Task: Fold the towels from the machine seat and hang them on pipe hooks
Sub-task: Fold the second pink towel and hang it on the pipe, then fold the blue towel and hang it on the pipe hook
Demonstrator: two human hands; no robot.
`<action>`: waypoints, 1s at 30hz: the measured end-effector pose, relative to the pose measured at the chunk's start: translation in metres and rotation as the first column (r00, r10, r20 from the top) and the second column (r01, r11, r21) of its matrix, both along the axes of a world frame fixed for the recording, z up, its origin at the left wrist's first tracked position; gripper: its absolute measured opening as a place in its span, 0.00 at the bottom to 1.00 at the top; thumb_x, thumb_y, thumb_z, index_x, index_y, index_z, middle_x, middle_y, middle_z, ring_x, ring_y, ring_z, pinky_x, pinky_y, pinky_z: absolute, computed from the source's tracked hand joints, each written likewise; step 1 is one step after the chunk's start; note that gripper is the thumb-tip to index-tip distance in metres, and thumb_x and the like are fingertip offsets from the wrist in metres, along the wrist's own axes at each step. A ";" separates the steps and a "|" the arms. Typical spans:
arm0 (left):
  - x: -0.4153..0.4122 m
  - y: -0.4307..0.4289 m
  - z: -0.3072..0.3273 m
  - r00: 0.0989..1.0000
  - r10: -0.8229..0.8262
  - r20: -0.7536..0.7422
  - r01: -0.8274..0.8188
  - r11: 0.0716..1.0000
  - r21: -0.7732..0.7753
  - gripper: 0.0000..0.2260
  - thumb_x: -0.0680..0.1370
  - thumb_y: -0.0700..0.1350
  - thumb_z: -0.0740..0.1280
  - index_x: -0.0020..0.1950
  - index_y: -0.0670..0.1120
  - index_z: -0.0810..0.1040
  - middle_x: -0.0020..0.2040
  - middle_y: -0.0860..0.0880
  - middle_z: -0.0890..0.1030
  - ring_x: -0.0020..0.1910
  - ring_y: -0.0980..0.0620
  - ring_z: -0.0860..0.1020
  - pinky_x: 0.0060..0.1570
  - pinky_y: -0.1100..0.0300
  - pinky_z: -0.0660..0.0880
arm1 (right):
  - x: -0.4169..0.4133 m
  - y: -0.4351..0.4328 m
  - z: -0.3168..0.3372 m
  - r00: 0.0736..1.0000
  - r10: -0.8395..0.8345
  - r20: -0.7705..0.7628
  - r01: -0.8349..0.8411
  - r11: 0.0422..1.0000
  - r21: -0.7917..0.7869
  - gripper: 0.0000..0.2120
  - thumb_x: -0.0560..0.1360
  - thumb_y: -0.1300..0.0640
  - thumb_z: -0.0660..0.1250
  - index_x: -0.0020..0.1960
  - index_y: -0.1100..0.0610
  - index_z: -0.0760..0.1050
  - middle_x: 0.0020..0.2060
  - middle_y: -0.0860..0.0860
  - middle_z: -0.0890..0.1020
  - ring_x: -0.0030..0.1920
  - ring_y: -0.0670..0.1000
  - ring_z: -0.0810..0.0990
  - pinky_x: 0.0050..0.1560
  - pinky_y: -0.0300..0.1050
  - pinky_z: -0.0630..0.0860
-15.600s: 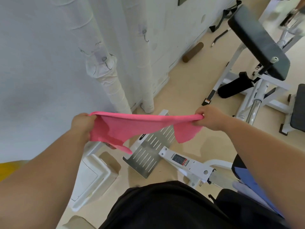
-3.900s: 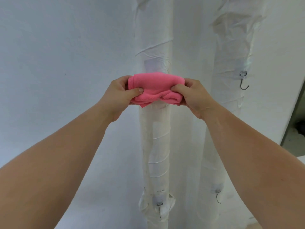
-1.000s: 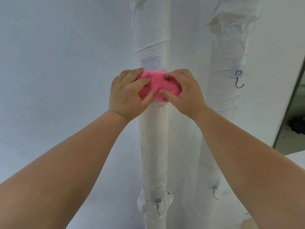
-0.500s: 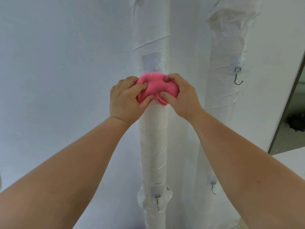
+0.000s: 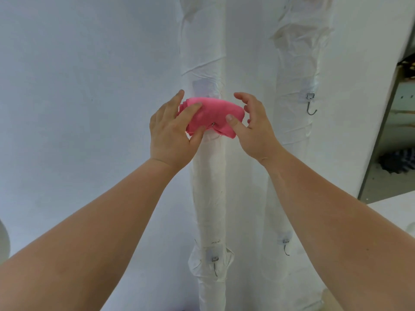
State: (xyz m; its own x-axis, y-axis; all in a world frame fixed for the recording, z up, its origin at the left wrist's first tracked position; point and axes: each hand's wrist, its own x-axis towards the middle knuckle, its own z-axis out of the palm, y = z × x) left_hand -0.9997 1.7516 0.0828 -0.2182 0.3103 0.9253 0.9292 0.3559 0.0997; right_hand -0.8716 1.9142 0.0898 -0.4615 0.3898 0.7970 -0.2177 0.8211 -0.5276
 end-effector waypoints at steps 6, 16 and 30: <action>0.013 -0.016 0.001 0.994 -0.005 0.105 0.015 0.995 -0.096 0.30 0.77 0.59 0.67 0.78 0.55 0.65 0.80 0.44 0.61 0.75 0.40 0.64 0.72 0.43 0.59 | 0.017 -0.021 -0.007 0.990 -0.099 0.103 0.099 0.995 0.007 0.34 0.78 0.51 0.70 0.79 0.49 0.59 0.74 0.49 0.65 0.75 0.48 0.62 0.75 0.44 0.59; 0.034 -0.050 -0.039 0.922 -0.284 0.263 0.328 0.933 -0.144 0.34 0.74 0.59 0.69 0.78 0.57 0.62 0.80 0.47 0.61 0.77 0.43 0.61 0.74 0.46 0.59 | 0.070 -0.105 -0.059 0.910 -0.351 0.220 0.371 0.927 -0.055 0.35 0.78 0.51 0.70 0.79 0.49 0.58 0.74 0.49 0.64 0.72 0.44 0.63 0.72 0.38 0.57; 0.244 -0.135 -0.236 0.513 -0.543 0.664 0.857 0.283 -0.430 0.32 0.70 0.62 0.68 0.73 0.57 0.67 0.70 0.50 0.70 0.70 0.47 0.69 0.70 0.48 0.67 | 0.331 -0.324 -0.240 0.450 -0.530 0.718 0.880 0.399 -0.257 0.27 0.77 0.45 0.71 0.73 0.48 0.68 0.71 0.50 0.67 0.69 0.51 0.70 0.73 0.50 0.67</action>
